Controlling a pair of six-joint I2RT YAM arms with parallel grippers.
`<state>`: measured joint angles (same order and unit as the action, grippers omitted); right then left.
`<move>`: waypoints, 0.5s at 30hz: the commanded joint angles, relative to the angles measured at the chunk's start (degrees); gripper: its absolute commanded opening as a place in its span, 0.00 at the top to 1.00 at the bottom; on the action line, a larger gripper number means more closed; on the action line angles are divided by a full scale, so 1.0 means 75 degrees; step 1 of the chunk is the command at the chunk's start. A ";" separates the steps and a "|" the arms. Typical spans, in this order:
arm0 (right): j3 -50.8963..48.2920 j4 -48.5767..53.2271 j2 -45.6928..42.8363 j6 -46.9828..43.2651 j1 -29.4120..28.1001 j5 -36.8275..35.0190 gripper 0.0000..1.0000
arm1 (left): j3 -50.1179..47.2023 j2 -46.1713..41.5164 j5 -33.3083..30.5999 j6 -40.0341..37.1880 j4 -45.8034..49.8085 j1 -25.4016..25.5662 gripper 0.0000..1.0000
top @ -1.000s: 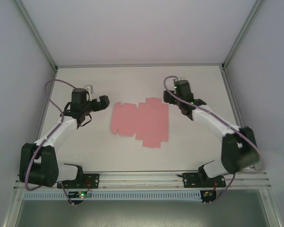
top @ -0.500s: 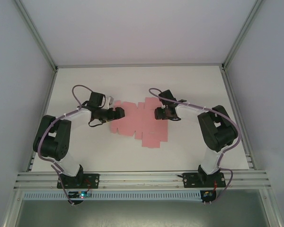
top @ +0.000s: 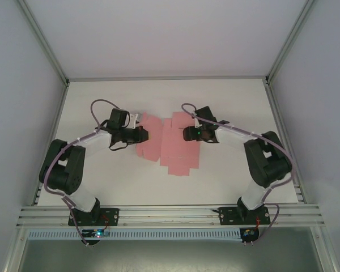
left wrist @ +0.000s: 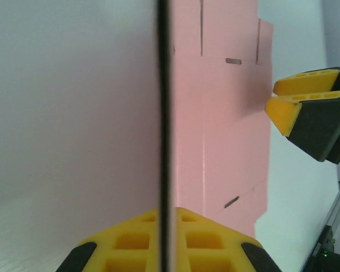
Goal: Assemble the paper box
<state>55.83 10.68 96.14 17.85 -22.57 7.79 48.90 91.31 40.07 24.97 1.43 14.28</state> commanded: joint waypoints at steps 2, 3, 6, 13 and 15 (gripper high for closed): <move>-0.0732 -0.0469 -0.1198 -0.0393 0.1083 0.2608 0.27 | -0.0613 -0.0968 0.0641 0.0059 -0.1384 0.0053 1.00; -0.0964 -0.0698 -0.1384 -0.0360 0.1324 0.3212 0.26 | -0.0729 -0.1164 0.0764 0.0133 -0.1584 0.0050 1.00; -0.1593 -0.1449 -0.1838 -0.0503 0.1725 0.4948 0.26 | -0.0958 -0.1824 0.0968 0.0246 -0.1780 0.0076 1.00; -0.1980 -0.1892 -0.1940 -0.0674 0.1743 0.6000 0.26 | -0.1533 -0.3537 0.0769 0.0492 -0.2070 0.0244 1.00; -0.1946 -0.1859 -0.1901 -0.0836 0.1743 0.5992 0.26 | -0.1703 -0.3951 0.0683 0.0546 -0.2096 0.0296 1.00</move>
<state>41.43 -0.49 81.89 14.11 -9.26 47.66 37.50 64.86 45.21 27.57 -9.96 15.51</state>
